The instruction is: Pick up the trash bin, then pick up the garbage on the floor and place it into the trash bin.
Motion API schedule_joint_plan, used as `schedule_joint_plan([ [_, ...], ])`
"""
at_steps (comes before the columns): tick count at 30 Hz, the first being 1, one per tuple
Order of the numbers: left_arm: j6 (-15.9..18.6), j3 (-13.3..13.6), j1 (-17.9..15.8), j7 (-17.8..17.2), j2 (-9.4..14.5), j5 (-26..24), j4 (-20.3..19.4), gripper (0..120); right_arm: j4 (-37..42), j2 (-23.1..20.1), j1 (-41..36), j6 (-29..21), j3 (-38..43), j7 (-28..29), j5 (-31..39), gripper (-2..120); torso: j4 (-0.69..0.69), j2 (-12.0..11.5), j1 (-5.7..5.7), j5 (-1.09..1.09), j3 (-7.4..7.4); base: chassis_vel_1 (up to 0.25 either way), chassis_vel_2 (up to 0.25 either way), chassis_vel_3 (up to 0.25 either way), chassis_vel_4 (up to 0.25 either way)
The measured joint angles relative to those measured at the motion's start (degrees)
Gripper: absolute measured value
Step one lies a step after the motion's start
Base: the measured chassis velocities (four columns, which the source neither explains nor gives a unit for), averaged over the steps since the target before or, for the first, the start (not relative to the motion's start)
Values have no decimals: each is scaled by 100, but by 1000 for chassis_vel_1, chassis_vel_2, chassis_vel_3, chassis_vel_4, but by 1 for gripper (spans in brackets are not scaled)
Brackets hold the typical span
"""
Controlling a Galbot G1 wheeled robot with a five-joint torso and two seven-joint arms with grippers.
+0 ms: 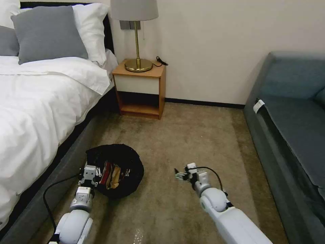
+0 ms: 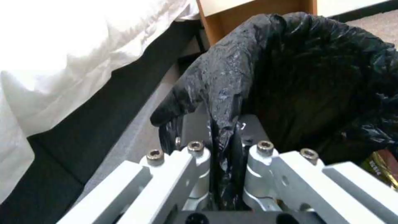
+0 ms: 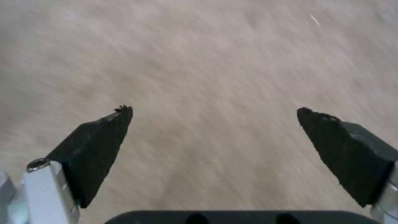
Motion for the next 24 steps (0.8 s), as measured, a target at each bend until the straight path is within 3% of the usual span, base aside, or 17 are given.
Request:
schedule_joint_plan([
  [6,-17,-2,-18,18,38,-36,30,6,-37,108,-14,-857,96,1288,363,100,0,0,0,0,0,0,0,0,0],
  [7,-17,-2,-18,18,38,-36,30,6,-37,108,-14,-857,96,1288,363,100,0,0,0,0,0,0,0,0,0],
  [15,-70,-42,11,53,80,-91,66,6,-155,291,25,-1504,298,2872,1018,100,1,0,0,0,0,0,0,0,0],
  [24,-111,-9,-39,78,83,-94,161,6,-18,87,-173,-1760,552,3368,1530,100,0,0,0,-1,0,0,0,0,0],
])
